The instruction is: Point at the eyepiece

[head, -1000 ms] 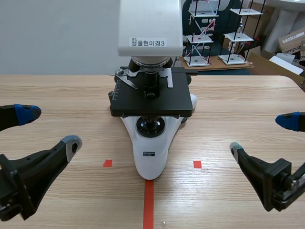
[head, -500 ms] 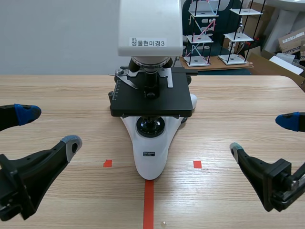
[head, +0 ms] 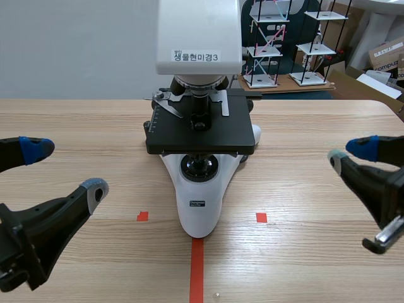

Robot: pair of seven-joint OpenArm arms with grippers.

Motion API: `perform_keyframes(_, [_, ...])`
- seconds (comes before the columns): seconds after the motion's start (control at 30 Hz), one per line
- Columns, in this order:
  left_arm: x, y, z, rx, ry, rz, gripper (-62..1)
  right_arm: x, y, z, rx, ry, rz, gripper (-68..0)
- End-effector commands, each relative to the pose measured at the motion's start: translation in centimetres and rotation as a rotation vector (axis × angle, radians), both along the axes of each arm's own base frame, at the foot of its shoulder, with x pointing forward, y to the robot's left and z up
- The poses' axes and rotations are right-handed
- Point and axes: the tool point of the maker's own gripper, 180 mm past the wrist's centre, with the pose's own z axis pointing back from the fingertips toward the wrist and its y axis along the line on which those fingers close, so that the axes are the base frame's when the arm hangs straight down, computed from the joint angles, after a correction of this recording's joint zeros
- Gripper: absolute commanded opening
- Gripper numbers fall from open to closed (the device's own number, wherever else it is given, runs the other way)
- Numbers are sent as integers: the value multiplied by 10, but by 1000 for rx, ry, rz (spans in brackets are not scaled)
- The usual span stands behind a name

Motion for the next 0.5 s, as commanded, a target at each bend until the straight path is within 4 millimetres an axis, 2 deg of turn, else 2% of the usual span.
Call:
perform_keyframes(0.0, [0,-3,10,-19,-28,-4,-15,12,0,20,-9,-73,16,-537])
perform_keyframes(0.13, [0,-3,10,-19,-27,-4,-15,29,0,43,-45,-156,45,-615])
perform_keyframes(0.27, [0,-3,10,-19,-27,-4,-15,48,0,73,-85,-263,71,-666])
perform_keyframes(0.47, [0,-3,10,-19,-27,-4,-15,71,2,128,-97,-413,105,-665])
